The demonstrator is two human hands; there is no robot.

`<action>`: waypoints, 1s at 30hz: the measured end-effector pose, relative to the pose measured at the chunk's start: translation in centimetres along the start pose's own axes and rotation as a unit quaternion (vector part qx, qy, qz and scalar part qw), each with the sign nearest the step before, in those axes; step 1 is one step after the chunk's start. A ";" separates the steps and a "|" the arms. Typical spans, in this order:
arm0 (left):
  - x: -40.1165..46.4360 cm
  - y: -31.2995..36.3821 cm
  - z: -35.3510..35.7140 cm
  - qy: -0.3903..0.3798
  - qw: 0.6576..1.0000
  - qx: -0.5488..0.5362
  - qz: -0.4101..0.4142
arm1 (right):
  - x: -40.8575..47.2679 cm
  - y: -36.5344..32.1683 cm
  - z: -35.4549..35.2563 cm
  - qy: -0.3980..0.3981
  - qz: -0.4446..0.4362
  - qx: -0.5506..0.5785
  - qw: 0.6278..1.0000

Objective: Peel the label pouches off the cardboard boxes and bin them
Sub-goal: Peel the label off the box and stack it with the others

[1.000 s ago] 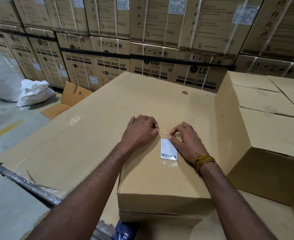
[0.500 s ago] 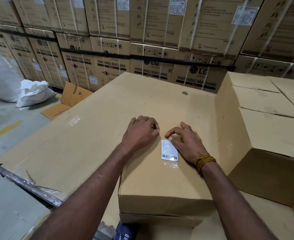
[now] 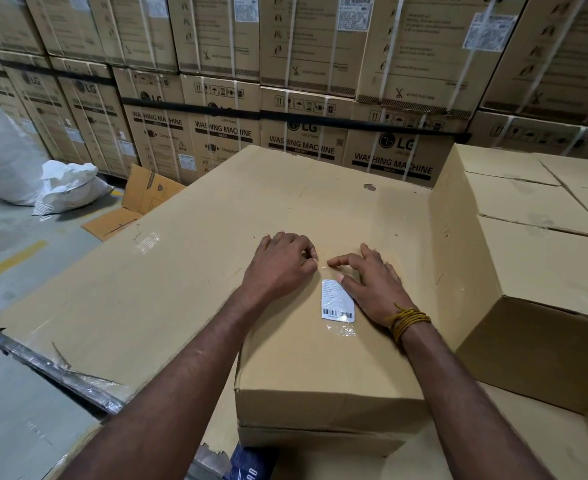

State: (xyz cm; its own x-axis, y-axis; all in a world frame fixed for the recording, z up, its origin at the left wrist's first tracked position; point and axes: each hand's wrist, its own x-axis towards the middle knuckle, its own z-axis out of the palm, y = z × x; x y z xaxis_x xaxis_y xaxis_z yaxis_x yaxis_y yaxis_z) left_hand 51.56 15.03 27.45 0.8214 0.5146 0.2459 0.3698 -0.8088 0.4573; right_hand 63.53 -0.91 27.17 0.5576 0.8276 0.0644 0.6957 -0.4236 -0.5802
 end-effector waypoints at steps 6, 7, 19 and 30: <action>0.0 0.0 0.1 0.001 1.000 0.002 0.001 | -0.1 0.0 0.0 0.002 -0.003 -0.002 1.000; 0.0 0.0 0.1 0.000 1.000 0.001 0.000 | -0.1 -0.1 -0.1 -0.002 -0.001 -0.006 1.000; 0.0 0.0 0.1 0.002 1.000 0.000 0.002 | 0.0 0.0 0.1 0.013 0.001 0.005 1.000; 0.0 -0.1 0.1 0.004 1.000 0.001 0.001 | -0.3 -0.2 -0.1 0.036 -0.007 0.015 0.999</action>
State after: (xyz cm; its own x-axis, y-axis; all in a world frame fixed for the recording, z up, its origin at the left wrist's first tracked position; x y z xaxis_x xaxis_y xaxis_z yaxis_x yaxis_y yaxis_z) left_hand 51.64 15.07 27.33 0.8184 0.5156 0.2539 0.3691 -0.8102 0.4554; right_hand 63.25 -1.15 27.35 0.5794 0.8046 0.1301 0.6906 -0.3999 -0.6026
